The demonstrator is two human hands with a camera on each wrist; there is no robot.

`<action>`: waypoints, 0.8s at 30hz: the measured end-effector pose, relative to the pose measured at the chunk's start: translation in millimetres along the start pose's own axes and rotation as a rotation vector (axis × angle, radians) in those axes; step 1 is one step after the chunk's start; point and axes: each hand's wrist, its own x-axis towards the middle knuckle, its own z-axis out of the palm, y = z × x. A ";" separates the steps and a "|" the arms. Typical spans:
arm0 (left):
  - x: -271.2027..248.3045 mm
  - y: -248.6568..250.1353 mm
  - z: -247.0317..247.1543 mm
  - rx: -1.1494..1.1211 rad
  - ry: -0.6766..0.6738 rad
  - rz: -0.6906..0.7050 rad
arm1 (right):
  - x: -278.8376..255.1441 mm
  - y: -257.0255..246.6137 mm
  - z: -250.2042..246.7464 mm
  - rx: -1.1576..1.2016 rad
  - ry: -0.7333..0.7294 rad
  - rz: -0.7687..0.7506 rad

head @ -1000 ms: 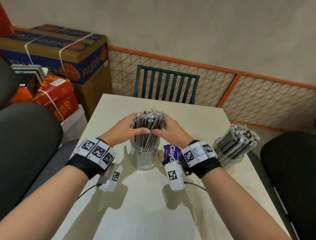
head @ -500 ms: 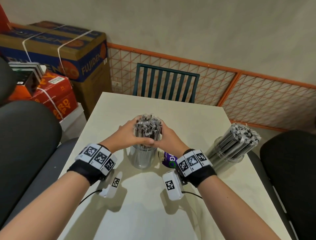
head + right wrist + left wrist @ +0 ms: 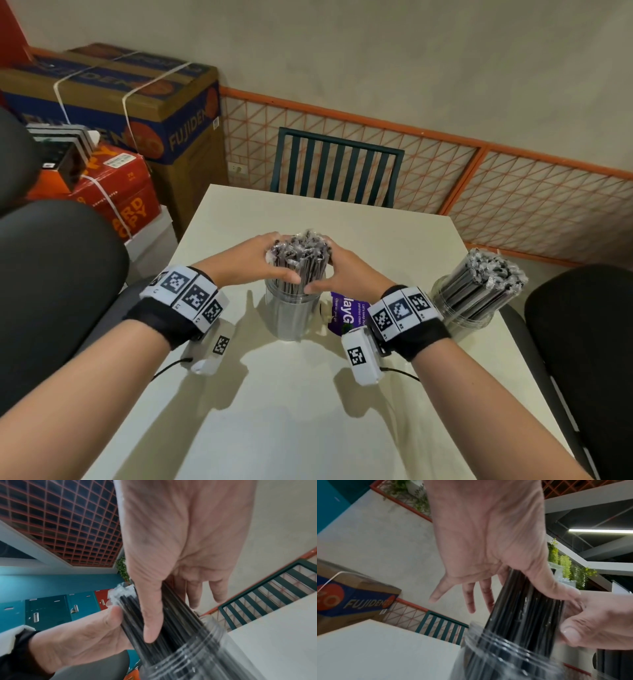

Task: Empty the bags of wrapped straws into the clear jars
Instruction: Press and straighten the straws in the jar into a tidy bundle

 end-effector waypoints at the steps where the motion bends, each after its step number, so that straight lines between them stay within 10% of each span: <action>1: -0.4 -0.6 3.8 -0.046 0.015 0.008 | -0.6 1.3 2.3 0.027 0.006 -0.002; 12: 15.2 9.4 -1.9 -0.224 0.284 0.131 | 13.6 -25.8 -15.2 0.194 0.276 -0.134; 24: 13.2 -19.2 18.6 -0.210 0.182 0.031 | 5.9 1.6 11.7 0.173 0.205 0.035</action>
